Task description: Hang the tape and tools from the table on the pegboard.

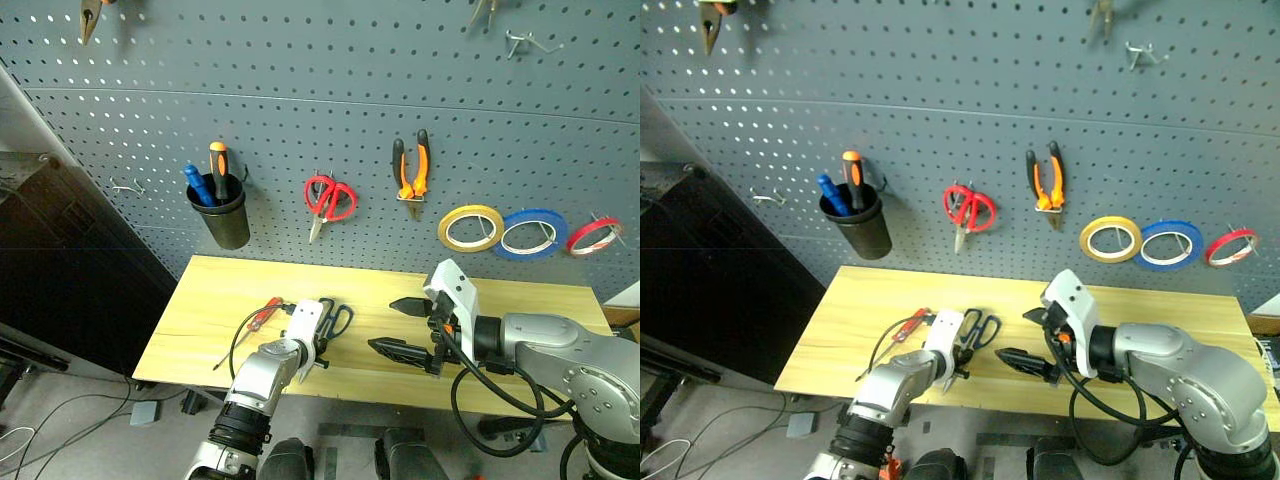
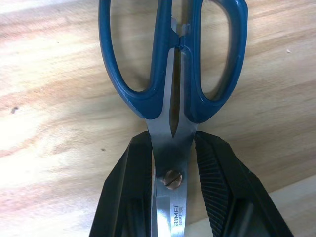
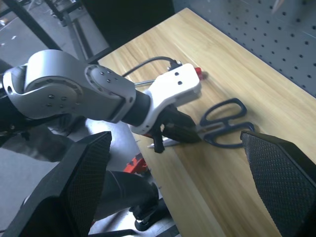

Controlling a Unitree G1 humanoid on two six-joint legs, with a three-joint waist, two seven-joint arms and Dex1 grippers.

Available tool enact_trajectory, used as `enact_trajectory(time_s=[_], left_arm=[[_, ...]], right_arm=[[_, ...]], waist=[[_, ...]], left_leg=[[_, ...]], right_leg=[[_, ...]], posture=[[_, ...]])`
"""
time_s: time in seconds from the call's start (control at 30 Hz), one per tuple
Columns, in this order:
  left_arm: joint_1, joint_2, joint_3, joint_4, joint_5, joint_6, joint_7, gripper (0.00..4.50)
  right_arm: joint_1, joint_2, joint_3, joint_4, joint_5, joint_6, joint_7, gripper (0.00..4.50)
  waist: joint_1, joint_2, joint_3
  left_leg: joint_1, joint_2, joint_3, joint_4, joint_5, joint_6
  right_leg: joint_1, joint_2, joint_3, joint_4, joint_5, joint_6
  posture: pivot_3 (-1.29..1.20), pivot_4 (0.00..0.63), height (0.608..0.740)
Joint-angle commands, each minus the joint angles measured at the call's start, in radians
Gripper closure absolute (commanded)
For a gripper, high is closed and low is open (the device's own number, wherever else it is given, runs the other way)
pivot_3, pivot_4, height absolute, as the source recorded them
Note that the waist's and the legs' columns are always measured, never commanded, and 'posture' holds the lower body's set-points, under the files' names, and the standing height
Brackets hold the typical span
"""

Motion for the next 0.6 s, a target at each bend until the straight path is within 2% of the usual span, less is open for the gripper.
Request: enact_trajectory(time_s=[0.03, 0.17, 0.3, 0.37, 0.43, 0.5, 0.6], left_arm=[[0.007, 0.026, 0.007, -0.045, -0.005, -0.054, -0.037, 3.48], [0.027, 0.082, 0.01, -0.1, -0.01, -0.119, -0.086, 3.49], [0.076, 0.168, 0.03, -0.178, -0.021, -0.283, -0.176, 3.49], [0.103, 0.21, 0.035, -0.2, -0.014, -0.414, -0.214, 3.89], [0.13, 0.242, 0.052, -0.222, -0.013, -0.532, -0.245, 4.48], [0.166, 0.263, 0.081, -0.253, -0.03, -0.634, -0.272, 4.48], [0.23, 0.288, 0.119, -0.32, -0.041, -0.767, -0.298, 4.48]], right_arm=[[0.002, -0.014, -0.028, -0.026, 0.007, -0.034, -0.019, 0.0], [0.012, -0.03, -0.019, -0.033, -0.038, -0.09, -0.042, 0.0], [0.036, -0.047, -0.024, -0.052, -0.075, -0.157, -0.057, 0.0], [0.053, -0.062, -0.023, -0.064, -0.092, -0.192, -0.054, 0.0], [0.074, -0.079, -0.02, -0.077, -0.125, -0.252, -0.046, 0.0], [0.096, -0.092, -0.032, -0.089, -0.139, -0.299, -0.035, 0.0], [0.112, -0.09, -0.097, -0.096, -0.043, -0.296, 0.007, 0.0]], waist=[[-0.001, 0.0, 0.0], [-0.001, -0.001, 0.002], [-0.001, -0.001, 0.005], [-0.001, -0.001, 0.005], [0.0, 0.0, 0.005], [0.001, 0.0, 0.005], [0.001, 0.0, 0.006]], left_leg=[[0.0, 0.0, 0.0, 0.0, 0.0, 0.0], [-0.001, 0.0, 0.0, 0.0, 0.0, 0.0], [-0.002, 0.001, 0.0, -0.001, 0.0, 0.0], [-0.002, 0.002, 0.0, -0.002, 0.0, -0.001], [-0.002, 0.002, 0.0, -0.003, 0.0, -0.001], [-0.003, 0.002, 0.0, -0.003, 0.0, -0.001], [-0.003, 0.002, 0.0, -0.004, 0.0, -0.001]], right_leg=[[0.0, 0.0, 0.0, 0.0, 0.0, 0.0], [-0.001, 0.0, 0.0, -0.001, 0.0, 0.0], [-0.002, 0.0, 0.0, -0.002, 0.0, 0.0], [-0.002, 0.0, -0.001, -0.003, 0.0, 0.0], [-0.002, -0.001, -0.001, -0.004, 0.0, 0.0], [-0.002, -0.001, -0.001, -0.005, 0.0, 0.0], [-0.002, -0.002, -0.001, -0.007, 0.0, 0.0]], posture=[[-0.09, 0.187, 0.74], [-0.1, 0.191, 0.74], [-0.1, 0.191, 0.74], [-0.09, 0.188, 0.74], [-0.09, 0.186, 0.74], [-0.09, 0.185, 0.74], [-0.07, 0.181, 0.74]])
